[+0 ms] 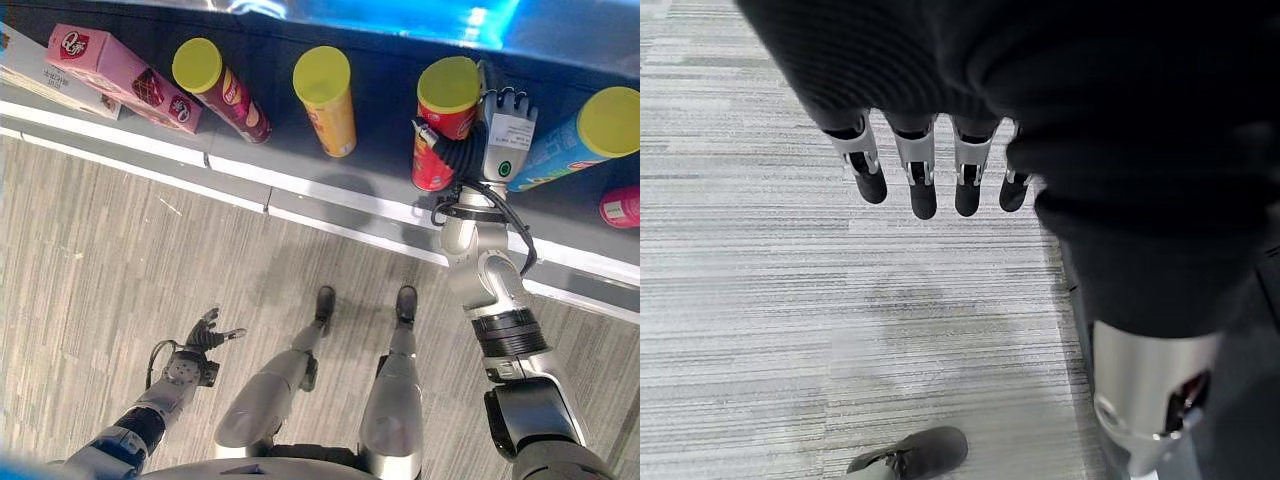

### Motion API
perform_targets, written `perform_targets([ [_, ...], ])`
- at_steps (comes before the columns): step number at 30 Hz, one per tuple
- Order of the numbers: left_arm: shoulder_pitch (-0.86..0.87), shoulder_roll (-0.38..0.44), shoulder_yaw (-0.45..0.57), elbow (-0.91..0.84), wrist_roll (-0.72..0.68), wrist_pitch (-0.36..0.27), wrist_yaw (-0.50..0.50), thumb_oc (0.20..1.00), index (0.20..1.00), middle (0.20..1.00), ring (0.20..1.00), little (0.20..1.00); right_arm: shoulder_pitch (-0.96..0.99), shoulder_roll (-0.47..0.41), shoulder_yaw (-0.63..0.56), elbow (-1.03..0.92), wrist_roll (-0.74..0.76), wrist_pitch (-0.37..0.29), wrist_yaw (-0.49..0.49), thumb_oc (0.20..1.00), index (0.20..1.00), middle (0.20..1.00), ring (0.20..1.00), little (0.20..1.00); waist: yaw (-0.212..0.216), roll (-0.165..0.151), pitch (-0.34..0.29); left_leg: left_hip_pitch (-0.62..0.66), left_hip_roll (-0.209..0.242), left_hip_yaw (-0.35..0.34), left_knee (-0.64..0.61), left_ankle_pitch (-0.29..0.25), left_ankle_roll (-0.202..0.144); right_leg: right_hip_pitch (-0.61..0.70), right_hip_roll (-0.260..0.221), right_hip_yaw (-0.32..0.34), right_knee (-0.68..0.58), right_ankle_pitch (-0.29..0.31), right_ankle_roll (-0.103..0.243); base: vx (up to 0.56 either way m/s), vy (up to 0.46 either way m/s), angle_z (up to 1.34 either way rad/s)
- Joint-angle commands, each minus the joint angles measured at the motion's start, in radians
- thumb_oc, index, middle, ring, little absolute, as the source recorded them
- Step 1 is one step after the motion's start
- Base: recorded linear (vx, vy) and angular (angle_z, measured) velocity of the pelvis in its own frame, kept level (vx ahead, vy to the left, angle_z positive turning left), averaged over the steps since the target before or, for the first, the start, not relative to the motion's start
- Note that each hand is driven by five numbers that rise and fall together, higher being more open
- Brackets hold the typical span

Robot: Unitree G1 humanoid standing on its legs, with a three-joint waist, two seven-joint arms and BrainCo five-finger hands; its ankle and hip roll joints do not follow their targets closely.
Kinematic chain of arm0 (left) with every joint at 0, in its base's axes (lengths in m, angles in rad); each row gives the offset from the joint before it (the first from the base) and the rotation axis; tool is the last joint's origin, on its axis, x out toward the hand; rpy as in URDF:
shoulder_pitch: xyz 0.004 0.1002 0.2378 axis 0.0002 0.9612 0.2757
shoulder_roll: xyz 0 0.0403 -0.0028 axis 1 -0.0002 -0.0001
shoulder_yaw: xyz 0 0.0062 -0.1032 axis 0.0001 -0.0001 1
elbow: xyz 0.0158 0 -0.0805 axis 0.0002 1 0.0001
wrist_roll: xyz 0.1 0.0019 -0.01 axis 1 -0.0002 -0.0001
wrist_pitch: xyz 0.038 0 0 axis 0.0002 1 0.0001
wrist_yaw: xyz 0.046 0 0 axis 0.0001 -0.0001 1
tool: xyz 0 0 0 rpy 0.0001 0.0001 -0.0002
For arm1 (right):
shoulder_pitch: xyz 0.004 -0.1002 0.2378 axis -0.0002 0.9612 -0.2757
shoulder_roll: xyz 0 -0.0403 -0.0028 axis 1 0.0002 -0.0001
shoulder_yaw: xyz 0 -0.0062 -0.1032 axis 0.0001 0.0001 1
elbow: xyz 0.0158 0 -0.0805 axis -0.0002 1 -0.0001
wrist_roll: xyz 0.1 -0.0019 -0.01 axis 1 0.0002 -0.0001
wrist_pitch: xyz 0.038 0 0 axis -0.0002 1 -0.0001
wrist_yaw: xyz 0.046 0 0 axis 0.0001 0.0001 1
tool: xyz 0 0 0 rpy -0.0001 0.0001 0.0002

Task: Put the goods on the table back onto the shelves and tidy them up.

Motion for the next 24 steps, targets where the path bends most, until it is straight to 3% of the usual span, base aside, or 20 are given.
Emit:
perform_targets([
  [1,-0.024,0.003,-0.013,0.026,0.004,-0.012,0.027,1.000,1.000,1.000,1.000,1.000,-0.061,-0.056,-0.018,-0.045,0.002,0.000,-0.050,0.200,0.200,0.200,0.200,0.200,-0.013,0.052,-0.004,-0.049,0.084,0.072,0.048,-0.078,-0.061,-0.059,-0.078,0.043,0.183,-0.173,0.045,0.00,-0.001,-0.04],
  [24,-0.052,0.001,-0.014,0.043,0.002,-0.012,0.042,1.000,1.000,1.000,1.000,1.000,-0.117,-0.053,-0.005,0.005,0.027,0.018,-0.080,0.200,0.200,0.200,0.200,0.200,-0.012,0.054,0.003,-0.056,0.087,0.088,0.038,-0.073,-0.065,-0.085,-0.074,0.053,0.191,-0.169,0.048,0.00,0.000,0.00],
])
